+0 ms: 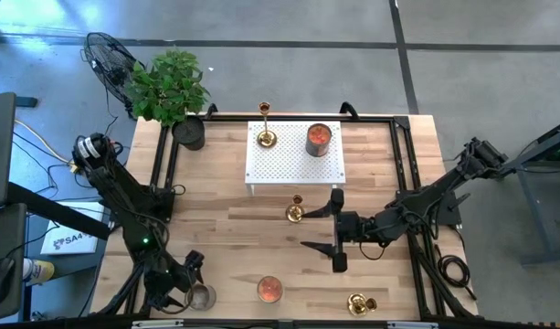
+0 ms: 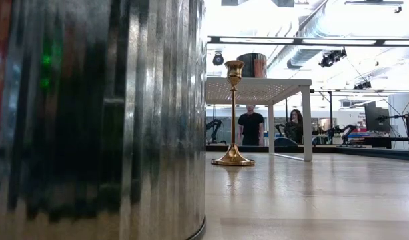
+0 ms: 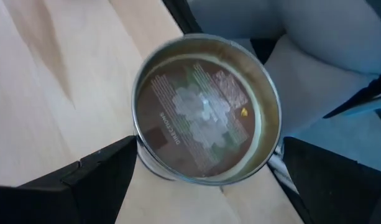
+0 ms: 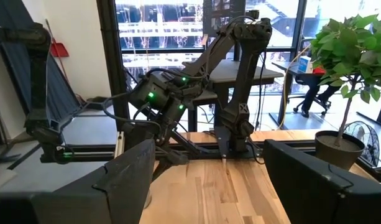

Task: Pick & Place candle stick holders
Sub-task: Put the brown candle on the shelf

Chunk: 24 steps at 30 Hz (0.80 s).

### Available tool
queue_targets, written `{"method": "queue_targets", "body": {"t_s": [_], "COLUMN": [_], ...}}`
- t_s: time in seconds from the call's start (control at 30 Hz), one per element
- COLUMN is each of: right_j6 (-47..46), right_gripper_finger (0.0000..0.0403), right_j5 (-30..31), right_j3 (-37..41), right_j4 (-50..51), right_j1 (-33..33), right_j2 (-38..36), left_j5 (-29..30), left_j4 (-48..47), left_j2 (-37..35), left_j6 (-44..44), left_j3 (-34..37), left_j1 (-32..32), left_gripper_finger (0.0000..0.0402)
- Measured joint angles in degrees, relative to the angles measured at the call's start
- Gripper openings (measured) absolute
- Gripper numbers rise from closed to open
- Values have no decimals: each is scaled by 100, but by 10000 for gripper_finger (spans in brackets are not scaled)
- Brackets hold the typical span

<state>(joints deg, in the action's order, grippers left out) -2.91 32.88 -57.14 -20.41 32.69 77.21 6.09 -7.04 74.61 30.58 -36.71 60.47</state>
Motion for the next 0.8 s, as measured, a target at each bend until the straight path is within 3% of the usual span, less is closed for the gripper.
{"method": "queue_targets", "body": {"t_s": [0.8], "right_j6": [-132], "right_gripper_finger": [294], "right_j5": [-50], "right_j3": [2], "right_j4": [-45], "right_j1": [11], "right_j2": [90], "left_j5": [497], "left_j4": [111], "left_j2": [-2], "left_j6": [-229], "left_j3": [0], "left_j1": [-9], "left_gripper_finger": [392]}}
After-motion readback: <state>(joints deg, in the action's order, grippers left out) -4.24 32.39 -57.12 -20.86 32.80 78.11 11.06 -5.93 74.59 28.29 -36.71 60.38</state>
